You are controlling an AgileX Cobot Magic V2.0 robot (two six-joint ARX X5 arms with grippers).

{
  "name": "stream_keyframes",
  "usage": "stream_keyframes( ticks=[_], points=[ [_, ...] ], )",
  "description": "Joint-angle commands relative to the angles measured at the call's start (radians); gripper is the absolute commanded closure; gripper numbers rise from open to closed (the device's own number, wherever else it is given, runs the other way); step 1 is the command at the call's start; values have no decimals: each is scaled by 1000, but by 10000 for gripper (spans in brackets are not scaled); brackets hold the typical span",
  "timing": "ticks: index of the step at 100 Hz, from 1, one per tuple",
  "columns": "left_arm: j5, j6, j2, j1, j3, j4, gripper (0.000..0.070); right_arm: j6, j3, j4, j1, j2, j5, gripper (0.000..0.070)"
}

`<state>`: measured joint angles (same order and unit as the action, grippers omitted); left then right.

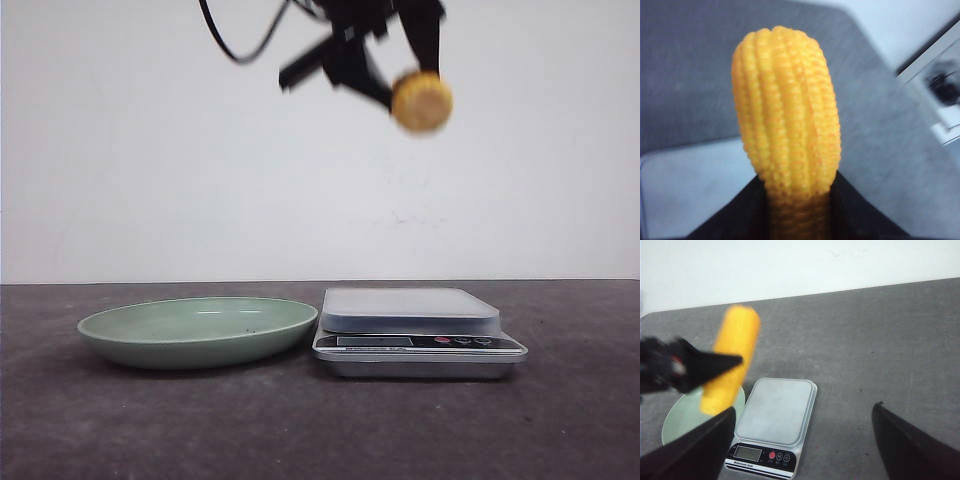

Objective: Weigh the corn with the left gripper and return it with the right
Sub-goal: 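Carry the corn cob with the left gripper over the scale and lower it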

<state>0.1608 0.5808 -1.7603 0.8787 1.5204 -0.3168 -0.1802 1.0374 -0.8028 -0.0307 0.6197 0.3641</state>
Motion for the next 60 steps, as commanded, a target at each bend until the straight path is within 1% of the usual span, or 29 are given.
stream_keyframes(
  ticks=[1, 13, 22, 40, 60],
  points=[
    [35, 2, -34, 10, 26, -12, 695, -3, 18, 8, 2, 4, 2, 150],
    [105, -5, -76, 10, 26, -56, 696, -3, 18, 8, 3, 4, 2, 150],
    [130, -3, -100, 10, 26, -58, 695, -3, 18, 7, 2, 4, 2, 150],
    [161, 8, -136, 10, 26, -51, 695, -7, 18, 1, 2, 4, 2, 150],
    [160, 8, -172, 5, 26, -24, 696, -19, 18, -2, 2, 4, 2, 150]
  ],
)
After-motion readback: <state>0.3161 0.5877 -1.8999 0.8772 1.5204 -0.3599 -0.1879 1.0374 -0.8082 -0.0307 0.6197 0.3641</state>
